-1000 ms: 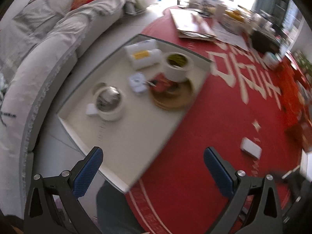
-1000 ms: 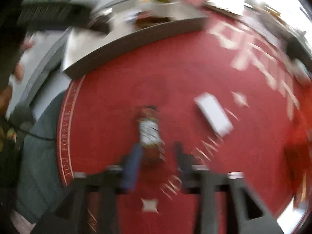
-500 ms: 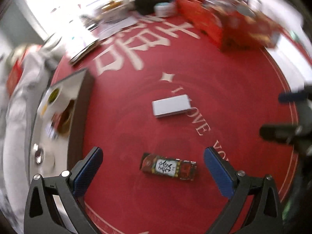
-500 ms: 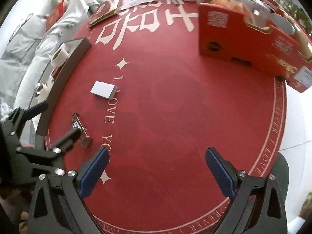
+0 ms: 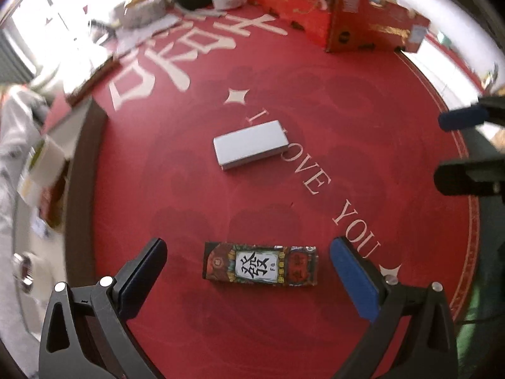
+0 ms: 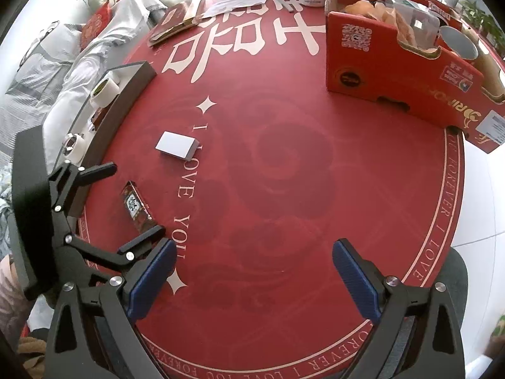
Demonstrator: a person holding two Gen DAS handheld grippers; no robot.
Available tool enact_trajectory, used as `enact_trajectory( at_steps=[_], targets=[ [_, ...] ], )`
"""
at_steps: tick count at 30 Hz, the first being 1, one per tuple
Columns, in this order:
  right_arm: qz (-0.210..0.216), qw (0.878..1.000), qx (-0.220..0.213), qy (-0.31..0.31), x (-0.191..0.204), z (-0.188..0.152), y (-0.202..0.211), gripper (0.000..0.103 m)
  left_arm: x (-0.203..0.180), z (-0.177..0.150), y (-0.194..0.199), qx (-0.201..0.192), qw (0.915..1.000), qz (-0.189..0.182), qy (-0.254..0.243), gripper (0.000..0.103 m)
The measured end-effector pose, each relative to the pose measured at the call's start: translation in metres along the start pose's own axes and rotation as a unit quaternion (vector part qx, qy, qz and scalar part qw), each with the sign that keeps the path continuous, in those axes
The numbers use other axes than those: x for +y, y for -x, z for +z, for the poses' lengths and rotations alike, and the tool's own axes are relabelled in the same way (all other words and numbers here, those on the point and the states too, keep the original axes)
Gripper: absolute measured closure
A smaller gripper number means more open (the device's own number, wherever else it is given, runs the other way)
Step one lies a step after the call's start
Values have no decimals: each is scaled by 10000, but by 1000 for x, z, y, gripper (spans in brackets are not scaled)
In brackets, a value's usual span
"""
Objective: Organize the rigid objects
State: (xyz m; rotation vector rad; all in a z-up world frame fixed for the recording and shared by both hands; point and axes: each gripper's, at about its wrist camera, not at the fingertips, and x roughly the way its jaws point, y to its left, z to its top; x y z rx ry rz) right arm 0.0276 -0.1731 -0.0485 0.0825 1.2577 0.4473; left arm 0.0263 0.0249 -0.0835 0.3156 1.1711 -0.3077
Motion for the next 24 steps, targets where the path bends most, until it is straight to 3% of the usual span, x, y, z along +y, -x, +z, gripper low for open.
enact_trajectory(
  at_steps=[2,3,4,8,10,12,16,17,24],
  targets=[
    [6,10000,-8,7,1,0,1,4,0,-3,1,-33,9999,-112,98,7],
    [10,10000,-20,3,1,1,2,4,0,-6,4,-44,9992,-352,179,19],
    [19,10000,-32,-2,1,1,3,4,-1,-9,7,-97,9992,-309,220,28],
    [49,10000,-3,-40,4,5,0,4,2,-15,8,-109,9977,-35,675,31],
    [48,10000,50,-55,8,9,-3,4,10,-19,12,-113,9926,352,1156,31],
    [-37,10000,78,-33,15,14,-8,4,26,-23,12,-25,9802,748,1832,31],
    [-131,9996,178,-200,33,33,-24,4,63,-37,11,172,9393,857,3319,30],
    [-122,9992,182,-341,39,41,-30,4,65,-38,11,184,9336,942,3453,30],
    [-510,9948,-45,-880,73,78,-60,4,59,-42,11,59,9227,1126,3686,29]
  ],
)
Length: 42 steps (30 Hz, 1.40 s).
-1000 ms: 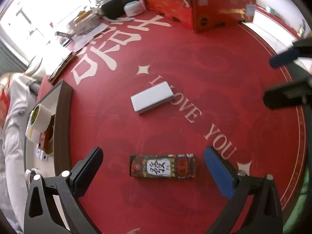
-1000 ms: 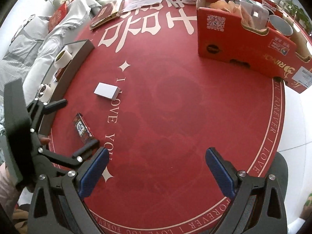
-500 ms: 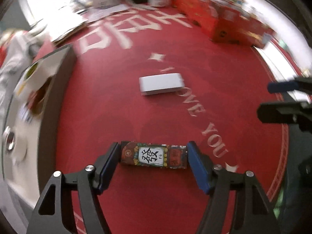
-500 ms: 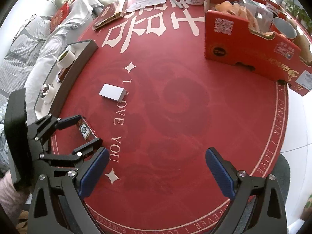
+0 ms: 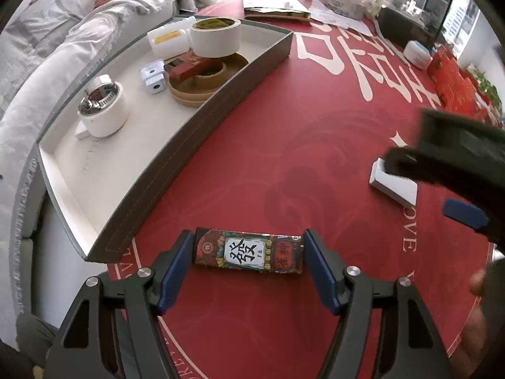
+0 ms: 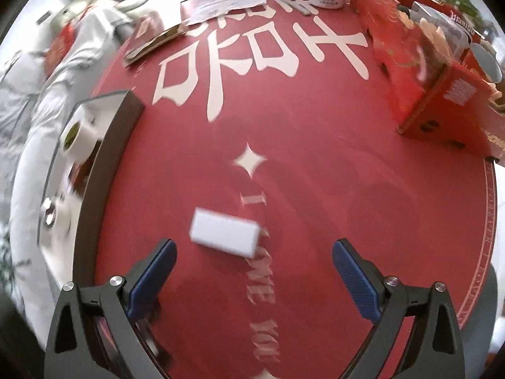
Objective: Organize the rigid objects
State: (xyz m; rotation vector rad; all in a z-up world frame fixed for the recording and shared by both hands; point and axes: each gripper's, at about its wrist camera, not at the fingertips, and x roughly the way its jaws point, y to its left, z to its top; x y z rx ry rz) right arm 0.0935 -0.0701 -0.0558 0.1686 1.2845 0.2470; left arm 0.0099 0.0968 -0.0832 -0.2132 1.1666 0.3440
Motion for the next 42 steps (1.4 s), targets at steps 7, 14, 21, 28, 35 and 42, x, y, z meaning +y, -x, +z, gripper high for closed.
enact_trajectory(
  at_steps=[7,14,21,28,35,42],
  targets=[
    [-877,9944,25,584,36,1,-21,22,-1,1,1,-34,10000,-1,16,28],
    [-414,9938,-32,1033,23,-10,-10,49,0,0,2,-35,10000,2,24,28],
    [-261,9965,32,797,-36,-25,14,49,0,1,3,123,9999,12,82,30],
    [-140,9983,7,566,-61,-35,35,49,-1,0,9,211,9997,54,146,30],
    [12,9985,-97,531,-59,-35,48,49,-2,8,31,-5,9998,-17,181,30],
    [515,9942,-624,707,-31,-17,92,49,11,38,92,-531,9970,-324,452,30]
  ],
)
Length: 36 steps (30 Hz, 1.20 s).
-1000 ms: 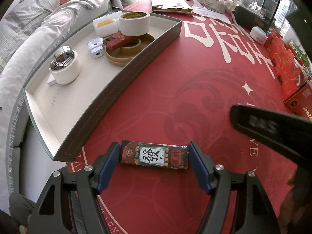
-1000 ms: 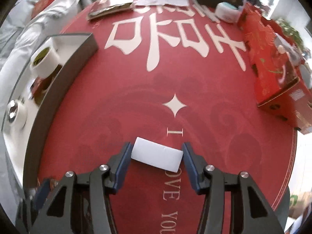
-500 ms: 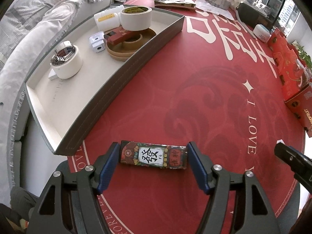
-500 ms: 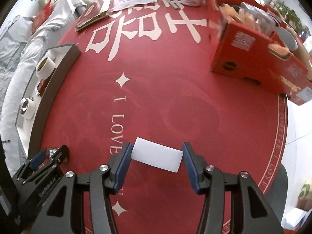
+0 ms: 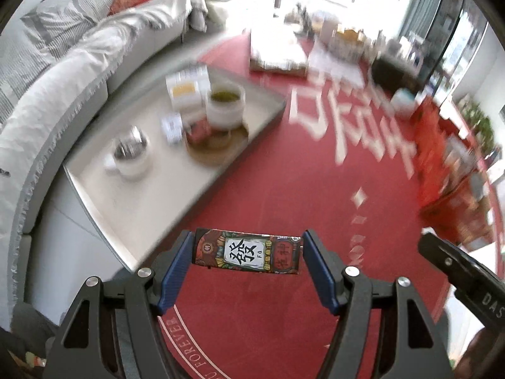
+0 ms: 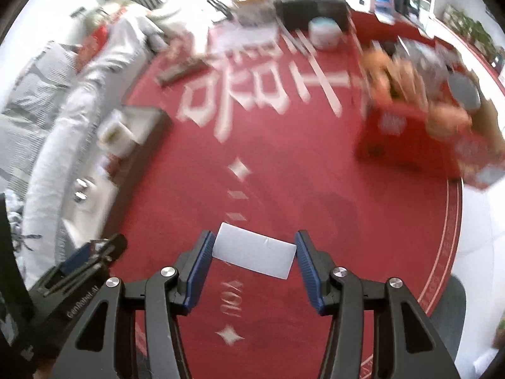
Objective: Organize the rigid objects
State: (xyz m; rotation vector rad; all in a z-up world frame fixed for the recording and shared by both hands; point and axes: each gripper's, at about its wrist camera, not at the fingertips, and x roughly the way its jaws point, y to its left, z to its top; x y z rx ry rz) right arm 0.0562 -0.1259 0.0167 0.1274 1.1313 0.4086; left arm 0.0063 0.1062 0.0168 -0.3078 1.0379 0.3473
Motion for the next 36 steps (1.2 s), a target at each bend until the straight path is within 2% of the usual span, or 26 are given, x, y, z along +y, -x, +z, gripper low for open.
enact_trajectory(
  at_steps=[5,10,13,17,21,23,26,30,36],
  targets=[
    [529,9964,-553,368,45,40,43,49,12,44,57,-576,9982,-68,167,30],
    [1092,9866,-1008,670,92,82,83,49,40,89,110,-1117,9925,-99,486,30],
    [1217,9804,-1265,899,119,105,100,49,59,110,133,-1437,9875,44,652,30],
    [1367,9731,-1426,1188,155,131,107,49,80,127,140,-1711,9810,476,784,30],
    [1369,9726,-1282,1375,178,141,85,49,96,130,107,-1527,9813,759,893,30],
    [1318,9757,-1064,1388,184,138,62,49,99,126,82,-1336,9831,894,876,30],
    [1186,9811,-636,1393,187,130,21,49,104,116,42,-1037,9861,890,943,30],
    [857,9834,-184,1591,192,117,-28,49,110,104,-4,-553,9884,1045,957,30],
    [636,9831,166,1711,195,114,-69,49,121,97,-36,-256,9869,1164,1086,30]
  ],
)
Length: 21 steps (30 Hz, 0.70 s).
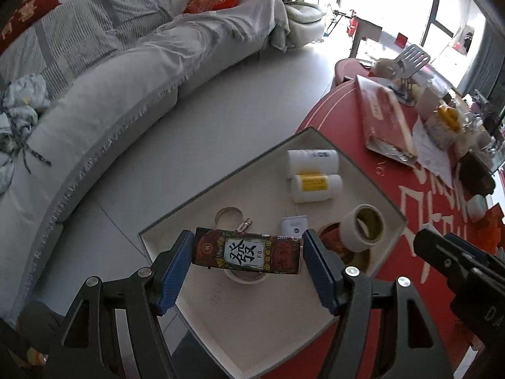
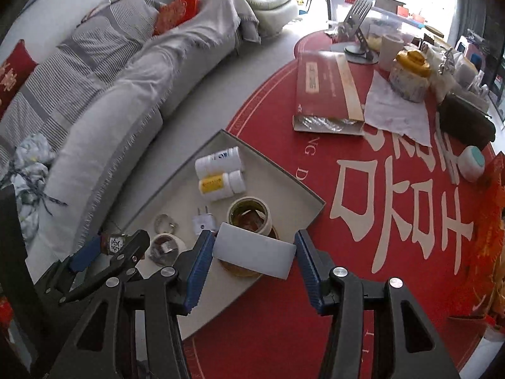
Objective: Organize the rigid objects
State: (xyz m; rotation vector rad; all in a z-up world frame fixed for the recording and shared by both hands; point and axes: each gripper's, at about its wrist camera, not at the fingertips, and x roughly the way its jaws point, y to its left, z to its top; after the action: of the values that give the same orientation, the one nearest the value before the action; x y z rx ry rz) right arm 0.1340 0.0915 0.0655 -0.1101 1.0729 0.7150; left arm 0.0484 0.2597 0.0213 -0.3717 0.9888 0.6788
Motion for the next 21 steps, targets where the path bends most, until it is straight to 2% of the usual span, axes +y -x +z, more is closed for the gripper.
enact_trajectory(
  at_steps=[21],
  targets=[
    [65,9992,374,158,17,-1,-37,49,5,3,-29,227,9997,117,42,30]
  ],
)
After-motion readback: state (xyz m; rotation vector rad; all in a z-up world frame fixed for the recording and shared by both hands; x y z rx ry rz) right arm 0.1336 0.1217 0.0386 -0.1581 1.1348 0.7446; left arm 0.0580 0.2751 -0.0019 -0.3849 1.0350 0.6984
